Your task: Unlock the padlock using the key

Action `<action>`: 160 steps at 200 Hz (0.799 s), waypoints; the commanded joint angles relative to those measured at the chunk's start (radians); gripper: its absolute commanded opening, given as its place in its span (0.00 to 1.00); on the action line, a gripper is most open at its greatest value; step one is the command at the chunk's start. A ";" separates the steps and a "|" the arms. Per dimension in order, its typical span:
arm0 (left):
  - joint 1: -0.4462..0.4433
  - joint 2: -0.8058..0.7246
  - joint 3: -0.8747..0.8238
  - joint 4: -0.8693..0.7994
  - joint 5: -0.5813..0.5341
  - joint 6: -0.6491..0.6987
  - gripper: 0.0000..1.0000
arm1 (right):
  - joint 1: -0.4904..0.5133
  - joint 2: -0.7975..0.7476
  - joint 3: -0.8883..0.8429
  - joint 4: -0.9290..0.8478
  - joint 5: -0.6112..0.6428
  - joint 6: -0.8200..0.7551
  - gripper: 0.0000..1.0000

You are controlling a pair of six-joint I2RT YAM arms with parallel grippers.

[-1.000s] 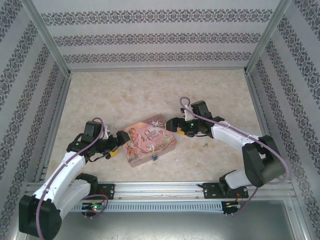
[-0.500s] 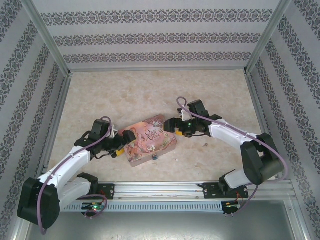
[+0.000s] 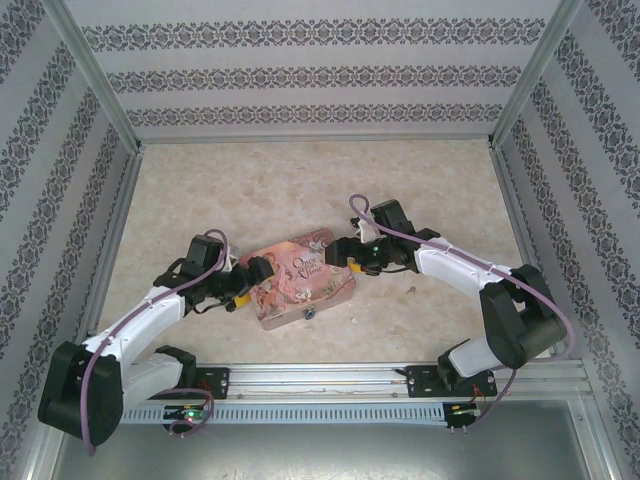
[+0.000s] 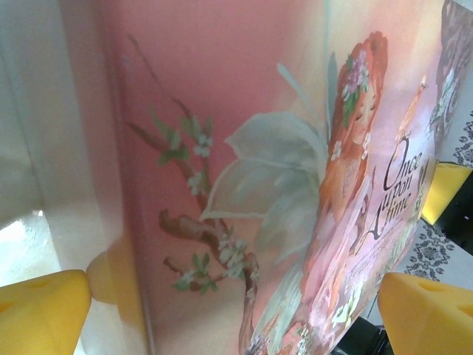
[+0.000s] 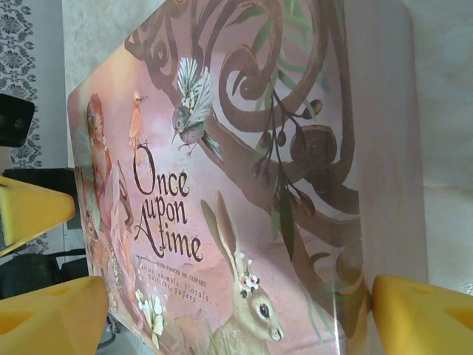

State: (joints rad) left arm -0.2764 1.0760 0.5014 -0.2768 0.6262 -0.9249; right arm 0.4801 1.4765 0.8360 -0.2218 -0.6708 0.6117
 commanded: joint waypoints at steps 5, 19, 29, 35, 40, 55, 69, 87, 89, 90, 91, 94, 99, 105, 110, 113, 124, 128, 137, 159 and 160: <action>-0.019 0.052 0.077 0.118 0.001 0.018 0.99 | 0.011 0.009 0.039 0.006 -0.040 0.022 0.90; -0.019 0.094 0.107 0.129 -0.008 0.030 0.99 | 0.010 0.008 0.043 0.009 -0.029 0.023 0.90; -0.019 0.127 0.127 0.147 -0.010 0.035 0.99 | 0.011 0.009 0.044 0.015 -0.022 0.027 0.90; -0.019 0.148 0.140 0.155 -0.008 0.039 0.99 | 0.011 0.009 0.046 0.017 -0.017 0.029 0.90; -0.020 0.165 0.153 0.161 -0.006 0.043 0.99 | 0.011 0.010 0.046 0.019 -0.012 0.031 0.90; -0.022 0.219 0.191 0.181 0.002 0.058 0.99 | 0.010 0.012 0.049 0.031 0.006 0.038 0.89; -0.025 0.267 0.225 0.197 0.010 0.070 0.99 | 0.009 0.012 0.048 0.044 0.030 0.050 0.90; -0.027 0.325 0.270 0.203 0.021 0.088 0.99 | 0.004 0.012 0.054 0.056 0.060 0.064 0.90; -0.027 0.331 0.274 0.201 0.021 0.091 0.99 | 0.003 0.012 0.055 0.059 0.063 0.065 0.89; -0.027 0.333 0.277 0.201 0.021 0.092 0.99 | 0.002 0.012 0.055 0.059 0.065 0.066 0.89; -0.027 0.337 0.280 0.200 0.021 0.093 0.99 | 0.002 0.012 0.055 0.060 0.066 0.067 0.89; -0.027 0.344 0.286 0.199 0.022 0.097 0.99 | 0.001 0.012 0.056 0.061 0.070 0.068 0.89; -0.027 0.358 0.298 0.196 0.022 0.104 0.99 | -0.001 0.013 0.057 0.065 0.078 0.071 0.89; -0.028 0.375 0.311 0.194 0.024 0.112 0.99 | -0.005 0.014 0.058 0.070 0.085 0.074 0.90; -0.029 0.388 0.323 0.193 0.025 0.119 0.99 | -0.006 0.015 0.060 0.073 0.090 0.076 0.89; -0.028 0.395 0.330 0.191 0.025 0.123 0.99 | -0.006 0.017 0.060 0.075 0.093 0.077 0.89; -0.029 0.428 0.361 0.192 0.024 0.137 0.99 | -0.013 0.020 0.061 0.082 0.105 0.081 0.89; -0.029 0.438 0.372 0.195 0.026 0.140 0.99 | -0.015 0.022 0.061 0.085 0.110 0.083 0.89; -0.028 0.469 0.398 0.202 0.030 0.144 0.99 | -0.021 0.023 0.061 0.090 0.122 0.085 0.89; -0.028 0.552 0.482 0.207 0.052 0.164 0.99 | -0.037 0.030 0.066 0.114 0.152 0.097 0.89; -0.029 0.557 0.486 0.206 0.053 0.166 0.99 | -0.039 0.031 0.065 0.115 0.153 0.098 0.89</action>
State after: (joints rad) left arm -0.2756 1.5650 0.8928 -0.1829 0.5529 -0.8013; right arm 0.4397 1.4857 0.8669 -0.2111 -0.4885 0.6807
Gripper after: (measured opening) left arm 0.993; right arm 0.895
